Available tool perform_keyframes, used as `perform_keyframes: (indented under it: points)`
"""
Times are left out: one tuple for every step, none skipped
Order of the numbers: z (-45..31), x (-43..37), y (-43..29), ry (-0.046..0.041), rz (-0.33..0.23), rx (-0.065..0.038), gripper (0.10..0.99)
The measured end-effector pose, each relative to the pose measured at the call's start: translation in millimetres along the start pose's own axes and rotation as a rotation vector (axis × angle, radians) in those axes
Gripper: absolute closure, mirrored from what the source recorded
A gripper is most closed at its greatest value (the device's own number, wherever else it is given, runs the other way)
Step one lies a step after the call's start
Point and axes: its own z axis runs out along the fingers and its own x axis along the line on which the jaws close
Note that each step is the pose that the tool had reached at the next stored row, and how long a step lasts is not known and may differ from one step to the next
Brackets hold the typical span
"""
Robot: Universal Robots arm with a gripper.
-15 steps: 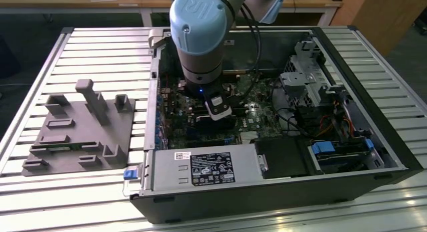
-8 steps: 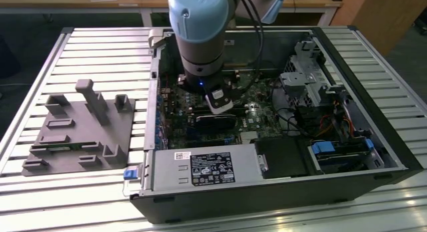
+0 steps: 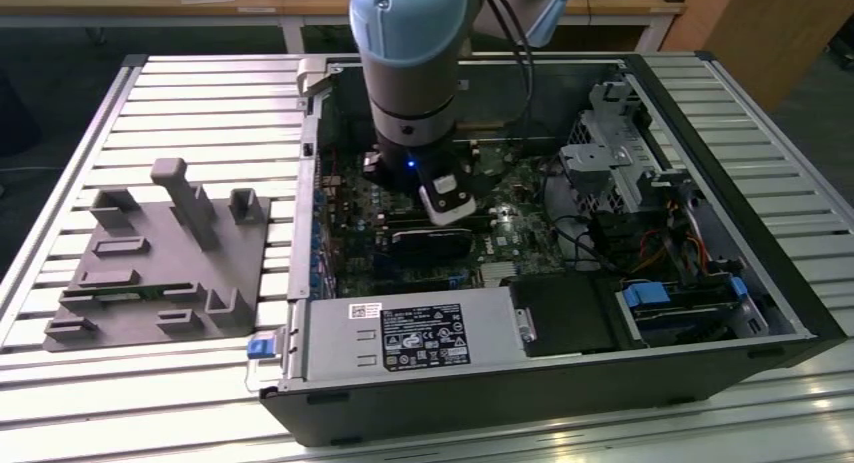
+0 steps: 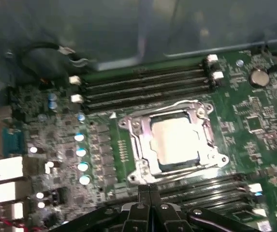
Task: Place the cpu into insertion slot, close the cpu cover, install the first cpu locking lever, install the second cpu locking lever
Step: 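Install the second cpu locking lever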
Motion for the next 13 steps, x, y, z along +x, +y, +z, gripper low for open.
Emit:
perform_keyframes:
  points:
    - [0.3, -3.2, 0.7, -0.0001, 0.0, 0.0, 0.98]
    - [0.7, -6.9, 1.4, 0.0001, 0.0, 0.001, 0.98]
    - [1.0, -10.9, 2.2, 0.0006, 0.0, 0.001, 0.98]
    - [1.4, -14.8, 3.1, 0.0012, 0.0, 0.001, 0.98]
    - [1.8, -18.9, 4.0, 0.0019, 0.001, 0.001, 0.98]
    - [2.2, -22.7, 4.9, 0.0027, 0.001, 0.001, 0.98]
    - [2.6, -25.8, 5.8, 0.0035, 0.001, 0.001, 0.98]
    - [2.9, -27.5, 7.0, 0.004, 0.001, 0.002, 0.98]
    - [3.3, -28.0, 8.6, 0.004, 0.001, 0.002, 0.98]
    - [3.9, -28.1, 10.9, 0.0038, 0.001, 0.003, 0.98]
    - [4.8, -27.9, 13.7, 0.0036, 0.001, 0.003, 0.98]
    - [5.6, -27.5, 16.9, 0.0036, 0.001, 0.004, 0.98]
    - [6.5, -26.8, 20.5, 0.0035, 0.001, 0.004, 0.98]
